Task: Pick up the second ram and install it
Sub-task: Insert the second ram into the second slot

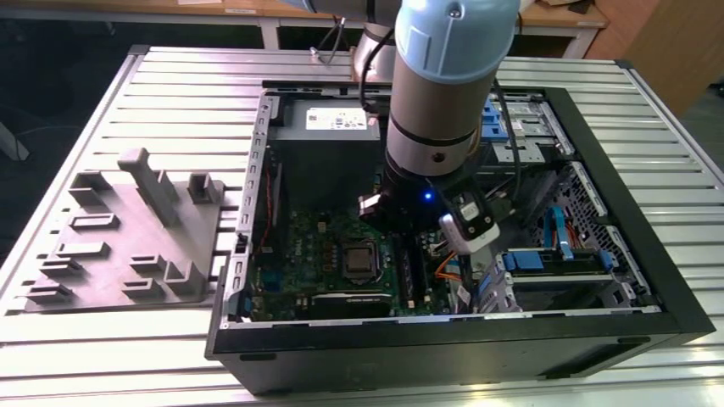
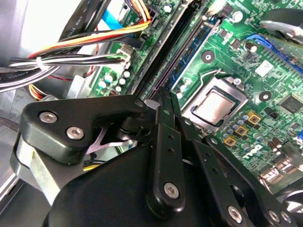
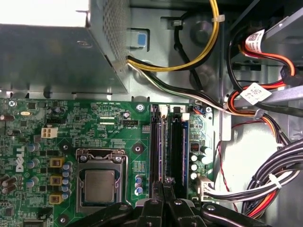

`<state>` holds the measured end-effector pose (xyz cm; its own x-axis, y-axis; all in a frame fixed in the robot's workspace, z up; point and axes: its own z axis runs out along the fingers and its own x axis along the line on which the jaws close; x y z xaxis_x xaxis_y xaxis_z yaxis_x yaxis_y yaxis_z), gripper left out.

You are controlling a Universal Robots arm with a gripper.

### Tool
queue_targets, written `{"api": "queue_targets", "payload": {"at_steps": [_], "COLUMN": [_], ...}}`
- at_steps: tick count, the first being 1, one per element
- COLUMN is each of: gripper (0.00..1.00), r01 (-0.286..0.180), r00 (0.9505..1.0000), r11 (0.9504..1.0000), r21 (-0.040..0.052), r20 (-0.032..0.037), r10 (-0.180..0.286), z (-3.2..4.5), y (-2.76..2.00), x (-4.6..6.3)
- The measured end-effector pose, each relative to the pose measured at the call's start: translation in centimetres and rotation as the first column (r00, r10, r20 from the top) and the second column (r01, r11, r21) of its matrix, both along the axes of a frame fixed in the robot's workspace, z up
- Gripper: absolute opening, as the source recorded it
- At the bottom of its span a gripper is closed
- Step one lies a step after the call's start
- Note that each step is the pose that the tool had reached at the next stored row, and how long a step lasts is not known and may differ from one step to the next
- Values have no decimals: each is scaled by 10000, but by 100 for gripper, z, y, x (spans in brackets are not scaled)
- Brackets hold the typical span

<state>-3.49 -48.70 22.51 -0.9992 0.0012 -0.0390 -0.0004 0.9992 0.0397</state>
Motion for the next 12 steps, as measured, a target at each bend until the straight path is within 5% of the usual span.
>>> {"api": "queue_targets", "payload": {"at_steps": [12], "gripper": [11], "r01": [207], "r00": [9998], "r11": [9998], "r21": [0], "r20": [0], "r10": [-207], "z": [-1], "y": [0], "x": [-1]}}
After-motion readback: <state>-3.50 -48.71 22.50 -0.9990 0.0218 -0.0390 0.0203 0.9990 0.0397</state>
